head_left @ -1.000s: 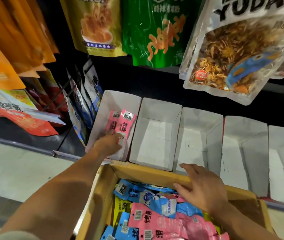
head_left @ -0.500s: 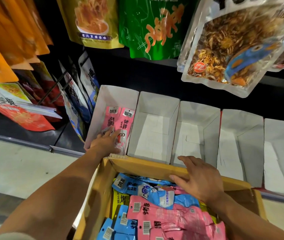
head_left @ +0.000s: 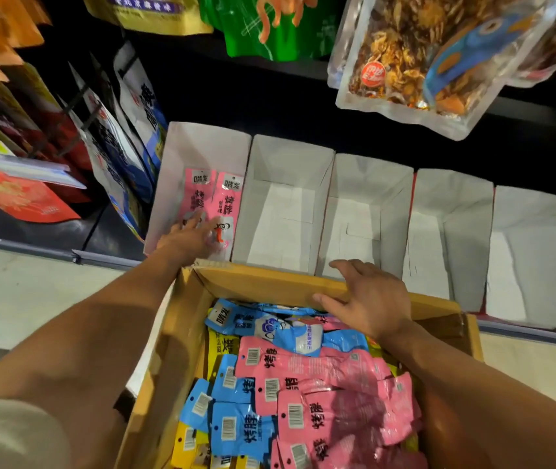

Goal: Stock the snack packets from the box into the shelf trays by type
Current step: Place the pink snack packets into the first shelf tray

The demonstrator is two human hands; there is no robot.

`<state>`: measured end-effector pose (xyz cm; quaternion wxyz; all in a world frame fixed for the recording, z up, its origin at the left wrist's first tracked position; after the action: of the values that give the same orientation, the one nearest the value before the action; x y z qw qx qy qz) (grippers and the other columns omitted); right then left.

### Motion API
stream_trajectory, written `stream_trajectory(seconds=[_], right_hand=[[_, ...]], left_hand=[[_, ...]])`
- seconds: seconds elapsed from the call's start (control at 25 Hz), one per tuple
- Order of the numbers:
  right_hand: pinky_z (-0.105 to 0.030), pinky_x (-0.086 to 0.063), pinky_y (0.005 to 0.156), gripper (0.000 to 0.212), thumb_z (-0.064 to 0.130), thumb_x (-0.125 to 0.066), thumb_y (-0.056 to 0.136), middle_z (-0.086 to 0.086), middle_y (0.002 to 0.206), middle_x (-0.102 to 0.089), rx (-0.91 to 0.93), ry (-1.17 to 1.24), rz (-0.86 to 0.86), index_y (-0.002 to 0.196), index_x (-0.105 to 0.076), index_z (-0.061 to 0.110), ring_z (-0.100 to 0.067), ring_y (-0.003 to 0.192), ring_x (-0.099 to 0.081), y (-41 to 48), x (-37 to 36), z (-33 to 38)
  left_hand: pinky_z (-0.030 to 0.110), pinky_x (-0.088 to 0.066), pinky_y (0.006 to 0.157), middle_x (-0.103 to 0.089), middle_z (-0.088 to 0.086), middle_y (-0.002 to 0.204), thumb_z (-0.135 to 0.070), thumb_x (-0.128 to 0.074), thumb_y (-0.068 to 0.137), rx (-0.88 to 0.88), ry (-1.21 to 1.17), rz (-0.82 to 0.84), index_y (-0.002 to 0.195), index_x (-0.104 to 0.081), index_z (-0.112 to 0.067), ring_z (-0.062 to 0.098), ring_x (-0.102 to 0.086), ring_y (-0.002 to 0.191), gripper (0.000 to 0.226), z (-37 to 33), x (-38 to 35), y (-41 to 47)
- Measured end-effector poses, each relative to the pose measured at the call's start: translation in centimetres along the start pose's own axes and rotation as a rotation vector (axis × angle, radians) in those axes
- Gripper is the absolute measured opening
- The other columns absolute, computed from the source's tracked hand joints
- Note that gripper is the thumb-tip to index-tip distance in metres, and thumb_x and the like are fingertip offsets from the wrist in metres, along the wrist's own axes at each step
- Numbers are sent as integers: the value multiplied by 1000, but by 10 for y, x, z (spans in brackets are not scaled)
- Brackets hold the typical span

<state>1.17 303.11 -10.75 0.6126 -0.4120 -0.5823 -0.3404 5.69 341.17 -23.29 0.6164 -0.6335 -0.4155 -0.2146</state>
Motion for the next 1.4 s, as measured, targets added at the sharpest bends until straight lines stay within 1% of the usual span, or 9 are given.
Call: stream_trajectory(seconds=[0.24,0.44,0.52,0.64,0.76,0.88,1.0,1.24,1.4], right_hand=[[-31,-54,69,83,91,-23,79,10,128,-63,-5,22,28,137,-47,37,-17,110,-62,4,0,-1],[-33,-56,71,83,92,-21,80,9,127,-63,-9,9,40,137,-46,38,-17,110,-62,4,-2,-2],[-33,-56,71,80,90,-24,81,9,126,-64,-1,17,24,136,-47,37,-17,110,-63,3,-2,-2],[-34,-55,74,77,88,-27,83,9,124,-65,14,26,9,134,-49,35,-17,110,-62,2,-2,-3],[-45,-46,96,79,89,-23,82,7,127,-64,5,-35,44,135,-48,36,-19,116,-59,-1,-2,-3],[-59,-29,110,78,85,-26,85,0,137,-55,-59,-75,93,140,-44,33,-25,128,-51,-10,4,3],[-58,-24,115,74,74,-37,91,-4,151,-41,-72,8,147,149,-34,27,-28,138,-38,-30,18,14],[-46,-37,105,59,56,-54,90,-6,140,-52,88,89,-13,140,-49,26,-30,126,-48,-111,24,28],[-39,-38,105,47,46,-57,90,2,137,-53,137,88,225,135,-54,33,-25,127,-49,-159,0,27]], left_hand=[[54,-5,125,8,10,171,-48,-52,103,-75,88,15,163,-2,-30,30,8,158,79,-16,11,-19],[56,-15,124,4,6,172,7,-50,97,-176,288,-12,163,-3,-31,33,7,158,90,0,13,-24],[54,-15,124,-3,10,171,-1,-54,99,-170,171,-29,164,-11,-28,35,0,157,83,-4,19,-33],[51,-26,122,-30,17,164,-38,-65,98,-98,-185,-44,157,-36,-21,37,-29,150,68,-6,27,-47],[46,-37,115,-45,18,154,-46,-58,101,-110,-380,-150,148,-49,-15,37,-45,139,58,-10,42,-85],[42,-39,113,-45,13,157,-48,-48,104,-199,-350,-241,153,-44,-18,32,-45,142,57,-26,59,-138],[45,-38,117,-42,5,160,-47,-47,106,-251,-267,-329,154,-42,-30,28,-42,144,51,-44,60,-197],[49,-38,116,-44,11,156,-59,-28,93,-323,18,-321,152,-44,-27,34,-37,145,69,-70,-8,-306],[49,-23,124,-31,10,165,-59,-31,101,-343,76,-153,158,-35,-30,33,-23,154,64,-91,-64,-362]])
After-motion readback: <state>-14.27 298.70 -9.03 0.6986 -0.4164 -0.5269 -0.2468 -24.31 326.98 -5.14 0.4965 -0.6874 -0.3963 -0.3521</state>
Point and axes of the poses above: each hand's wrist, its own y-axis towards the middle knuckle, its own x-axis out of the back of the hand, z = x × y, the point moved 3 cm from there along y, towards the middle knuckle
